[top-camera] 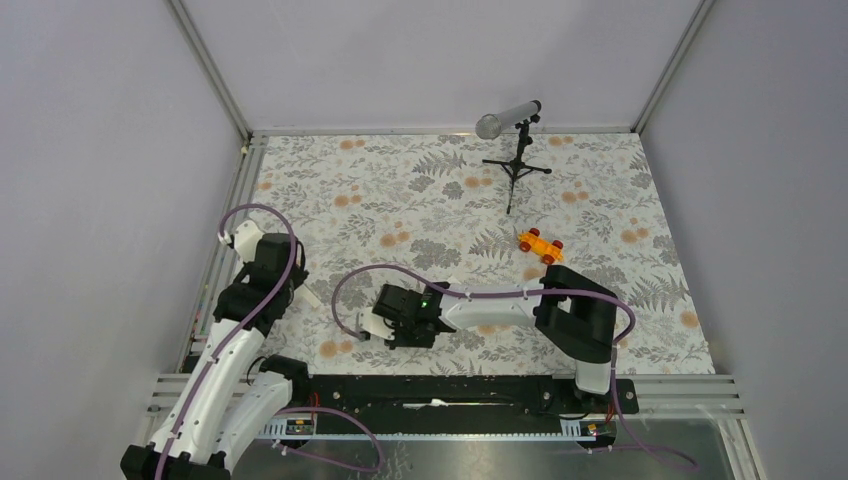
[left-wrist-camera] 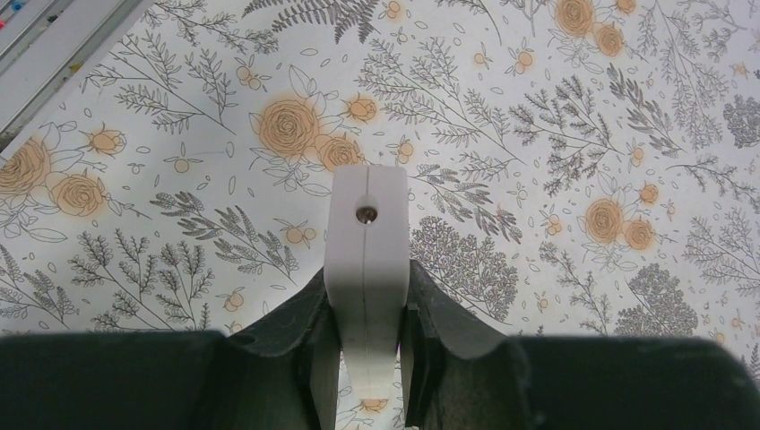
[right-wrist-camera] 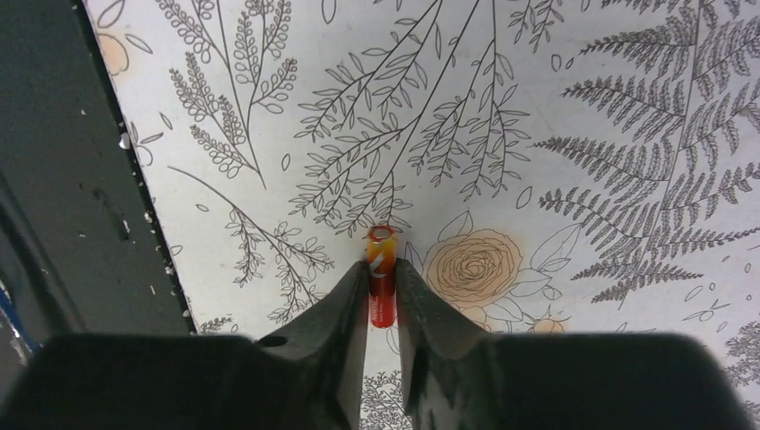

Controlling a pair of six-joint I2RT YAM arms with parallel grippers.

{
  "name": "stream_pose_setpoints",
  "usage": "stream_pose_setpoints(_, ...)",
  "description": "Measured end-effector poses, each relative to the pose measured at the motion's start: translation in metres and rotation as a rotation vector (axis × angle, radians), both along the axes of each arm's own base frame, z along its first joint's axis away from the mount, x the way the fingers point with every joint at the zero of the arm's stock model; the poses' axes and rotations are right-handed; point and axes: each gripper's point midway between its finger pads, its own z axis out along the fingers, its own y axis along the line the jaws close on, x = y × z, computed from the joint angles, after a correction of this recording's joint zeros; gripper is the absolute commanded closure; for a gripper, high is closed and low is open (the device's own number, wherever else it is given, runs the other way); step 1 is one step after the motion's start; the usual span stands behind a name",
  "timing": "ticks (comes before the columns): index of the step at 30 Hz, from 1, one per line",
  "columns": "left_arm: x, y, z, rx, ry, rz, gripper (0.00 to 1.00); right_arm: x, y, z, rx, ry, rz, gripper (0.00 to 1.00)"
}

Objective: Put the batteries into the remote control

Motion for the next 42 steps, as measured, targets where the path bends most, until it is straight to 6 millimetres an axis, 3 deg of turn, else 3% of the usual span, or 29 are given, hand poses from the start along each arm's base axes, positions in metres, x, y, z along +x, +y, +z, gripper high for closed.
stream_pose_setpoints(6,0.004,-0.004,0.002,-0.009,-0.014,-0.026,1.00,0.003,0.003,0.000,-0.002,-0.020,-0.052,0.89)
stream_pose_setpoints(16,0.010,-0.014,0.005,-0.044,-0.077,-0.080,1.00,0.013,-0.004,0.001,0.001,-0.025,-0.304,0.87)
stream_pose_setpoints(29,0.021,-0.058,-0.025,-0.202,-0.035,-0.241,1.00,0.064,-0.068,0.000,-0.072,-0.013,-1.087,0.74)
stream_pose_setpoints(36,0.024,-0.067,-0.023,-0.233,-0.048,-0.276,1.00,0.069,-0.079,-0.001,-0.073,-0.025,-1.262,0.57)
stream_pose_setpoints(42,0.024,-0.070,-0.022,-0.243,-0.051,-0.286,1.00,0.068,-0.080,-0.001,-0.064,0.003,-1.308,0.68)
